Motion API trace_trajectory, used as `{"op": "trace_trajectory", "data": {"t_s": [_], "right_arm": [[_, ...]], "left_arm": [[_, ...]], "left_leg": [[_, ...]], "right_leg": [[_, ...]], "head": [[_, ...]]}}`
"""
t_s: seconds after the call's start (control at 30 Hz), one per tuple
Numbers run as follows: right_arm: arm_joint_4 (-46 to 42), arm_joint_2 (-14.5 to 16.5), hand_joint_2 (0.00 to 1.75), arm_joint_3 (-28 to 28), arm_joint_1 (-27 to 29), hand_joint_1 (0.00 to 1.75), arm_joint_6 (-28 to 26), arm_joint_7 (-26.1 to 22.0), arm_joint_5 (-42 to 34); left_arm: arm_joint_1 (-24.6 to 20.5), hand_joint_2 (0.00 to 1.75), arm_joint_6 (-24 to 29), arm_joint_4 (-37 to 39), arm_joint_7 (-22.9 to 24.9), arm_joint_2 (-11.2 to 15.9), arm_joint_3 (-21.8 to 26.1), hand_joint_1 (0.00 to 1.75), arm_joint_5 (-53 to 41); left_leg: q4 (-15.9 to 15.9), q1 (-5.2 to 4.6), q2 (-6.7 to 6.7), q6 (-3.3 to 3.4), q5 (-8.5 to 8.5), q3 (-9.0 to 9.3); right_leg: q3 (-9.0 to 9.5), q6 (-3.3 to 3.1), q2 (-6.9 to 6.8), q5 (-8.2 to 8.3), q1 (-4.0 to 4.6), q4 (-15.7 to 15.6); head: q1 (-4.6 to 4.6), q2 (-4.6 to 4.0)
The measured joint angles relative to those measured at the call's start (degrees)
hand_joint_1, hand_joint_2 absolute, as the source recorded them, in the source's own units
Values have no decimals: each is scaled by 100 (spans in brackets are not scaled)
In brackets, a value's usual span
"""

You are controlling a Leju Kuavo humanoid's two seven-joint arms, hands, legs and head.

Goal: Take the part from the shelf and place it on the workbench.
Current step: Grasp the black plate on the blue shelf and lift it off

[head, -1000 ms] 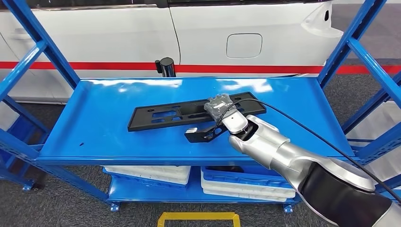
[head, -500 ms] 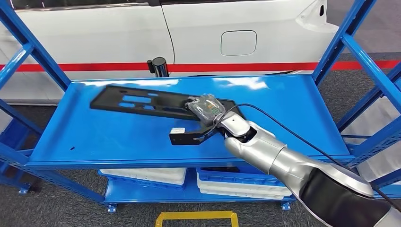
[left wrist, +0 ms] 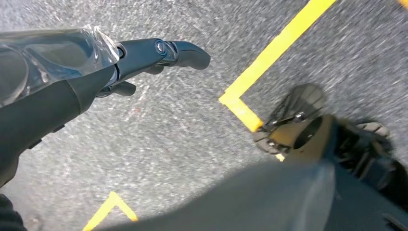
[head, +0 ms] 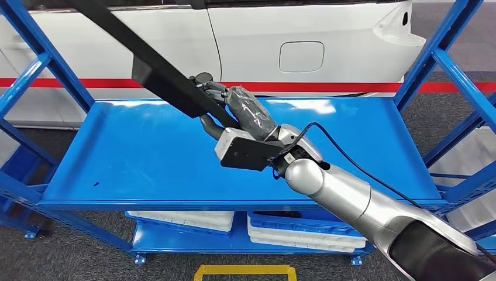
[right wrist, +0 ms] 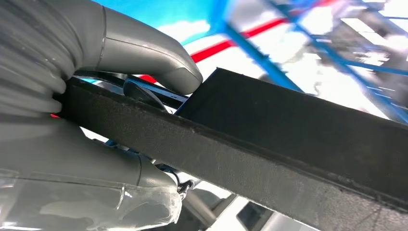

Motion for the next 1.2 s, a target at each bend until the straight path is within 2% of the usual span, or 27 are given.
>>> {"op": "trace_trajectory", "data": {"t_s": [0.1, 0.17, 0.2, 0.27, 0.3, 0.33, 0.37, 0.4, 0.47, 0.5, 0.53, 0.63, 0.67, 0.7, 0.77, 0.8, 0.83, 0.87, 0.9, 0.97, 1.0, 1.03, 1.13, 1.17, 1.2], "right_arm": [[-453, -80, 175, -108, 298, 175, 68, -320, -528], [-711, -132, 175, -168, 577, 175, 122, -542, -759], [-837, -151, 175, -195, 738, 175, 156, -668, -871], [-1060, -193, 175, -248, 1096, 175, 237, -913, -1076], [-1145, -218, 175, -265, 1271, 175, 273, -999, -1149], [-1217, -246, 175, -277, 1429, 175, 306, -1058, -1209], [-1281, -270, 175, -287, 1564, 175, 333, -1096, -1254], [-1345, -289, 175, -295, 1676, 175, 362, -1127, -1298], [-1464, -309, 175, -308, 1854, 175, 414, -1173, -1347], [-1520, -317, 175, -313, 1937, 175, 437, -1191, -1359], [-1567, -326, 175, -317, 2023, 175, 452, -1202, -1357], [-1711, -356, 175, -332, 2253, 175, 479, -1214, -1322], [-1757, -370, 175, -344, 2299, 175, 488, -1215, -1310], [-1795, -383, 175, -357, 2334, 175, 493, -1214, -1300], [-1847, -409, 175, -379, 2410, 175, 506, -1203, -1295], [-1864, -420, 175, -387, 2455, 175, 510, -1193, -1295], [-1877, -432, 175, -394, 2497, 175, 515, -1185, -1295], [-1891, -441, 175, -401, 2526, 175, 519, -1178, -1294], [-1905, -452, 175, -409, 2542, 175, 520, -1174, -1294], [-1935, -471, 175, -428, 2549, 175, 520, -1169, -1296], [-1951, -478, 175, -438, 2556, 175, 520, -1162, -1301], [-1967, -483, 175, -447, 2567, 175, 519, -1153, -1316], [-1996, -497, 175, -467, 2597, 175, 484, -1117, -1390], [-2001, -499, 175, -475, 2598, 175, 454, -1099, -1423], [-2007, -499, 175, -486, 2600, 175, 415, -1082, -1470]], "left_arm": [[48, 175, 7, 0, -155, 1, 77, 0, 107], [88, 175, 11, 0, -301, -4, 133, 0, 180], [100, 175, 11, 0, -389, -8, 160, 0, 223], [116, 175, 8, 0, -556, -14, 222, 0, 300], [126, 175, 9, 0, -614, -16, 253, 0, 323], [136, 175, 14, 0, -660, -18, 281, 0, 335], [142, 175, 18, 0, -701, -20, 303, 0, 342], [143, 175, 22, 0, -747, -21, 323, 0, 347], [131, 175, 25, 0, -863, -25, 370, 0, 356], [122, 175, 24, 0, -938, -27, 394, 0, 356], [114, 175, 21, 0, -1017, -31, 412, 0, 353], [113, 175, -4, 0, -1206, -53, 439, 0, 310], [113, 175, -8, 0, -1250, -62, 444, 0, 290], [108, 175, -3, 0, -1292, -73, 446, 0, 274], [98, 175, 16, 0, -1349, -92, 449, 0, 265], [96, 175, 20, 0, -1364, -102, 450, 0, 270], [95, 175, 20, 0, -1373, -113, 451, 0, 276], [96, 175, 16, 0, -1382, -124, 452, 0, 282], [97, 175, 14, 0, -1390, -136, 453, 0, 286], [95, 175, -13, 0, -1407, -154, 468, 0, 331], [94, 175, -29, 0, -1409, -158, 486, 0, 361], [93, 175, -50, 0, -1398, -159, 509, 0, 389], [99, 175, -77, 0, -1281, -162, 563, 0, 428], [102, 175, -79, 0, -1231, -166, 573, 0, 444], [105, 175, -79, 0, -1183, -171, 581, 0, 457]], "left_leg": [[28, 4, -3, -57, -35, -18], [252, 28, 10, -109, -188, -113], [549, 38, 17, -138, -348, -246], [1389, 50, 21, -182, -707, -638], [1716, 53, 22, -193, -803, -805], [1841, 56, 22, -197, -796, -882], [1712, 59, 22, -196, -680, -839], [1358, 61, 22, -184, -487, -683], [470, 36, 24, -111, -123, -267], [179, 17, 25, -73, -33, -130], [41, -4, 25, -43, -11, -68], [-45, -1, 19, 9, 25, -22], [-86, 14, 21, 34, 56, 3], [-126, 31, 25, 58, 84, 29], [-137, 34, 33, 87, 97, 35], [-136, 33, 33, 90, 95, 35], [-133, 35, 31, 89, 93, 36], [-128, 41, 28, 84, 90, 37], [-118, 49, 24, 73, 82, 40], [-58, 51, 13, 18, 42, 29], [-21, 44, 9, -15, 18, 17], [5, 37, 7, -47, 2, 5], [27, 61, 8, -118, -15, -19], [121, 75, 12, -144, -82, -63], [345, 83, 15, -168, -217, -163]], "right_leg": [[34, -105, 14, -4, 27, -95], [43, -170, 13, 4, 16, -104], [49, -192, 10, 3, 10, -107], [53, -221, 8, -7, 14, -106], [56, -228, 9, -12, 15, -106], [61, -234, 13, -17, 15, -105], [68, -236, 18, -20, 14, -105], [79, -235, 24, -23, 14, -106], [98, -219, 41, -32, 23, -108], [102, -199, 46, -38, 28, -110], [106, -172, 46, -42, 28, -113], [117, -68, 28, -71, 23, -110], [77, -44, 22, -158, 27, -3], [-16, -25, 18, -308, 31, 225], [-341, -4, 13, -702, 28, 974], [-499, 9, 12, -829, 24, 1320], [-583, 24, 11, -854, 16, 1498], [-558, 40, 8, -767, 3, 1446], [-420, 56, 3, -591, -15, 1161], [-11, 85, -1, -233, -48, 341], [125, 73, 5, -141, -54, 60], [191, 47, 15, -112, -47, -83], [179, -81, 28, -100, -16, -114], [176, -115, 25, -88, -20, -119], [174, -140, 20, -78, -30, -124]], "head": [[-4, 0], [-7, 0], [-9, 0], [-11, 0], [-11, 0], [-11, 0], [-11, 0], [-11, 0], [-11, 0], [-10, 0], [-10, 0], [-7, 0], [-2, 0], [6, 0], [17, 0], [19, 0], [18, 0], [19, 0], [19, 0], [21, 0], [18, 0], [16, 0], [12, 0], [10, 0], [9, 0]]}}
